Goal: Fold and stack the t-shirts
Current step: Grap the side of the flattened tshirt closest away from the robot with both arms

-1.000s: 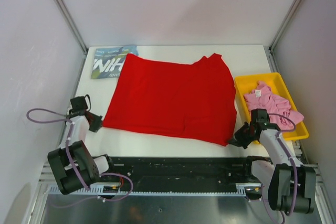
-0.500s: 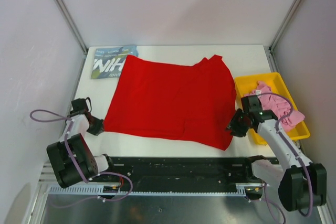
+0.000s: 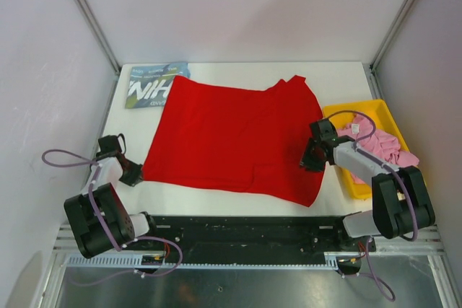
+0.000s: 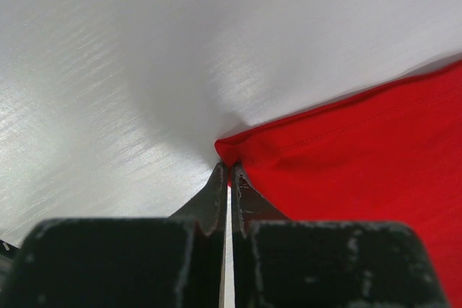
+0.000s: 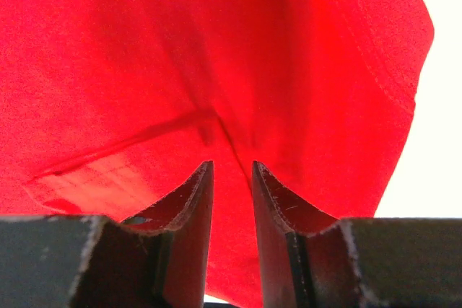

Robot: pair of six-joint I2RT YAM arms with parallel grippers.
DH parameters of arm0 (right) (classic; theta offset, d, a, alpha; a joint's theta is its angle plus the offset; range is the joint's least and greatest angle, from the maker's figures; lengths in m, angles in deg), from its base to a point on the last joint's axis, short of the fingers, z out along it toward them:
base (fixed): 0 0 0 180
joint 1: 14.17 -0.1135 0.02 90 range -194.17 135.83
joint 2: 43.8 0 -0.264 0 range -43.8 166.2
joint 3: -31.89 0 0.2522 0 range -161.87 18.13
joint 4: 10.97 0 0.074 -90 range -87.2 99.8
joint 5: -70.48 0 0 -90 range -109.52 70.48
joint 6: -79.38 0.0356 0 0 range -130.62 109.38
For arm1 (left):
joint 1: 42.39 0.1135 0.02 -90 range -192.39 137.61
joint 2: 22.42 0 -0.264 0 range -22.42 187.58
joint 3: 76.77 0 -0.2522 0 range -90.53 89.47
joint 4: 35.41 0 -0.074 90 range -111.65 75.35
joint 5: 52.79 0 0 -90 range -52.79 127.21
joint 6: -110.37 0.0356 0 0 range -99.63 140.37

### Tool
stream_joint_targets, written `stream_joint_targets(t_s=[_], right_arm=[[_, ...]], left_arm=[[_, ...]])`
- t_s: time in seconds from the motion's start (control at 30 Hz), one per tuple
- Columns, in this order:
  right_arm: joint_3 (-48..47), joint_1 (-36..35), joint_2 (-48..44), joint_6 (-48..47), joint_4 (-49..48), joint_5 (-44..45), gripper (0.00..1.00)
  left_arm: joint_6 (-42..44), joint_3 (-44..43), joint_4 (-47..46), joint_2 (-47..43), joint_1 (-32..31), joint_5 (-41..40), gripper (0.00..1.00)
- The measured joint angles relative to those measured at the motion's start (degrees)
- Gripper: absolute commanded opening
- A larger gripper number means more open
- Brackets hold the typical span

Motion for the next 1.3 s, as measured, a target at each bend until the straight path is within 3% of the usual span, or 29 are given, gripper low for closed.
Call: stream_joint_targets(t_s=[0.47, 0.77, 1.2, 1.3], right_arm=[[-1.1, -2.0, 4.3, -1.4, -4.5, 3.4, 0.32], [-1.5, -4.3, 5.0, -0.9, -5.4, 4.1, 0.09], [-1.6, -4.6, 1.8, -0.5, -2.4, 4.5, 0.08], [-1.8, -4.6, 1.0, -0.5, -1.3, 4.7, 0.03]], left_arm=[[0.7, 0.0, -0.1, 0.0, 0.0, 0.2, 0.00], [0.9, 0.0, -0.1, 0.0, 0.0, 0.2, 0.00], [1.1, 0.0, 0.0, -0.5, 0.0, 0.4, 0.00], [1.6, 0.0, 0.0, -0.5, 0.0, 0.4, 0.00]])
